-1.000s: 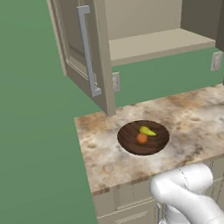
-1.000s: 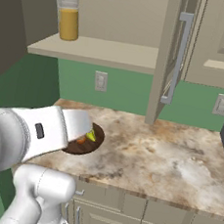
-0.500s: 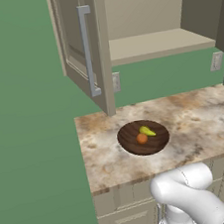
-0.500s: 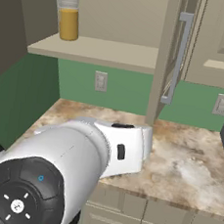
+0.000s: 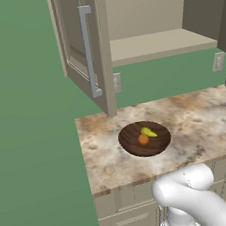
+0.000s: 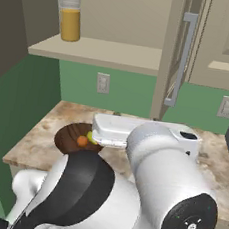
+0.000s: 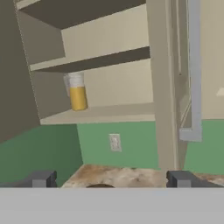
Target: Open the cabinet. Pick the tangerine and pear from the cabinet and place them into the bowl. Then close the cabinet.
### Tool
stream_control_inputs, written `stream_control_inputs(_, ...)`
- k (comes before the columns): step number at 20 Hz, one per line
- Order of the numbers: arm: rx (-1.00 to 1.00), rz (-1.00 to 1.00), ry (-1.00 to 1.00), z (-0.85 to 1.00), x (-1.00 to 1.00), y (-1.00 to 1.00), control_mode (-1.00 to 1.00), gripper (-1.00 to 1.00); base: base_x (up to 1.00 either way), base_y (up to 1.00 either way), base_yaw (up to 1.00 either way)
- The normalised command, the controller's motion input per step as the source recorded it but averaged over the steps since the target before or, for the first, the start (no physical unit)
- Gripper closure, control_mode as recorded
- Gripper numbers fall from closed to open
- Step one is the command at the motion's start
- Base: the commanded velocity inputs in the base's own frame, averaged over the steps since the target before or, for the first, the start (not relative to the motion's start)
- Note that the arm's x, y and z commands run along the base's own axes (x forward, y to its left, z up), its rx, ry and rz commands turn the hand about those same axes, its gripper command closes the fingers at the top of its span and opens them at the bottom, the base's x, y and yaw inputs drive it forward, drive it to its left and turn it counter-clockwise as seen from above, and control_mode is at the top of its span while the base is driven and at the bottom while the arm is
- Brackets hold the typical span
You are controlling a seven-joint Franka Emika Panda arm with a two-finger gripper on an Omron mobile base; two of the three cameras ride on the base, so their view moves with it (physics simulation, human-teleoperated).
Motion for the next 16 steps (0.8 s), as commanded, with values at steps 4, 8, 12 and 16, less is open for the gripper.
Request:
stream_control_inputs(4,0.21,0.16,-0.14,-0.15,0.9,-0.12,-1.0,-1.0,0.0,0.0,0.0)
stream_control_inputs(8,0.18,0.15,-0.07,-0.17,1.0,-0.17,-1.0,-1.0,0.0,0.0,0.0)
stream_control_inputs(12,0.16,0.15,-0.09,-0.26,1.0,-0.05,-1.0,-1.0,0.0,0.0,0.0)
stream_control_inputs(16,0.06,0.03,-0.15,-0.26,1.0,0.47,-1.0,-1.0,0.0,0.0,0.0)
